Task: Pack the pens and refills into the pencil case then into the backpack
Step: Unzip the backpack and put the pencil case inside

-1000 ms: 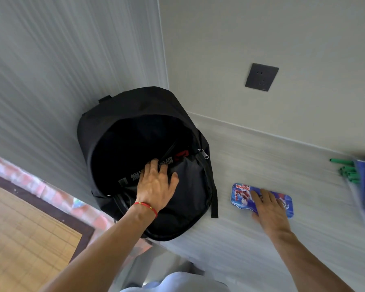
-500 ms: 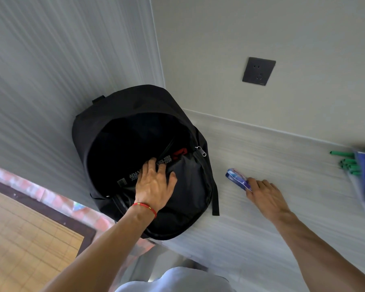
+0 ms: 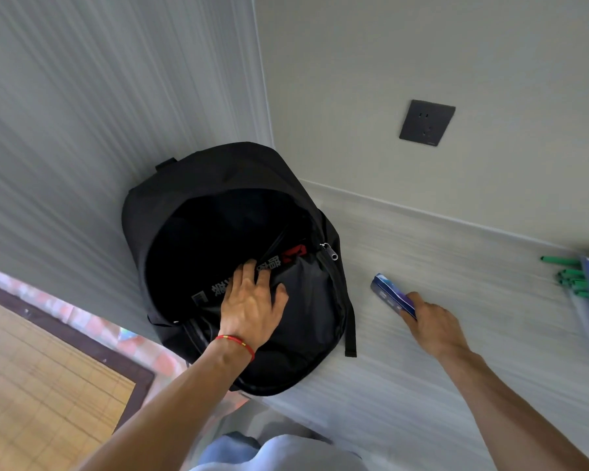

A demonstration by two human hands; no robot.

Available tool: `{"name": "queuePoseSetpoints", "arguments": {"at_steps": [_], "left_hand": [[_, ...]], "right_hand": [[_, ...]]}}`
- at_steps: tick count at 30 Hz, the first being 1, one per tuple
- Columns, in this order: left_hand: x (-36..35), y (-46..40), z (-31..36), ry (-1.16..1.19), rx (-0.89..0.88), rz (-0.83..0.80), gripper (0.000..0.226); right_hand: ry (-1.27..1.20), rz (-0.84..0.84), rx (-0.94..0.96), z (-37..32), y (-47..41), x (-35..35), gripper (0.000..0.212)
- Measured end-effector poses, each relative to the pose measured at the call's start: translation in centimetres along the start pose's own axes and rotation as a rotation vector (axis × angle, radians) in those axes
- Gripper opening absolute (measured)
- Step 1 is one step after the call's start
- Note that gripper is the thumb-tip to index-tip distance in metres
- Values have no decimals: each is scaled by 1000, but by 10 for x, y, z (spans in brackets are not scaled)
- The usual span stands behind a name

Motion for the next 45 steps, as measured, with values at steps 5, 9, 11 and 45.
{"name": "queuePoseSetpoints", "arguments": {"at_steps": [5, 9, 11, 45], "left_hand": [[3, 2, -10, -48, -20, -10, 56], [7, 6, -17, -75, -20, 0, 51], [6, 7, -18, -72, -25, 2, 52], [9, 2, -42, 21, -148, 38, 65]], "right_hand": [[-394, 38, 2, -34, 21, 39, 22], [-439, -47, 147, -86, 42, 99, 18], [-396, -92, 224, -121, 50, 124, 19], [-340, -63, 623, -327, -32, 28, 30]]}}
Point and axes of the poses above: each hand's wrist, its own y-axis away from the middle knuckle, its own x-axis out of the back of the hand, z = x × y, the point moved 2 cm from there along -y, towards the middle knuckle, and after that the axes turned 12 degrees about -y, right-handed, at the moved point
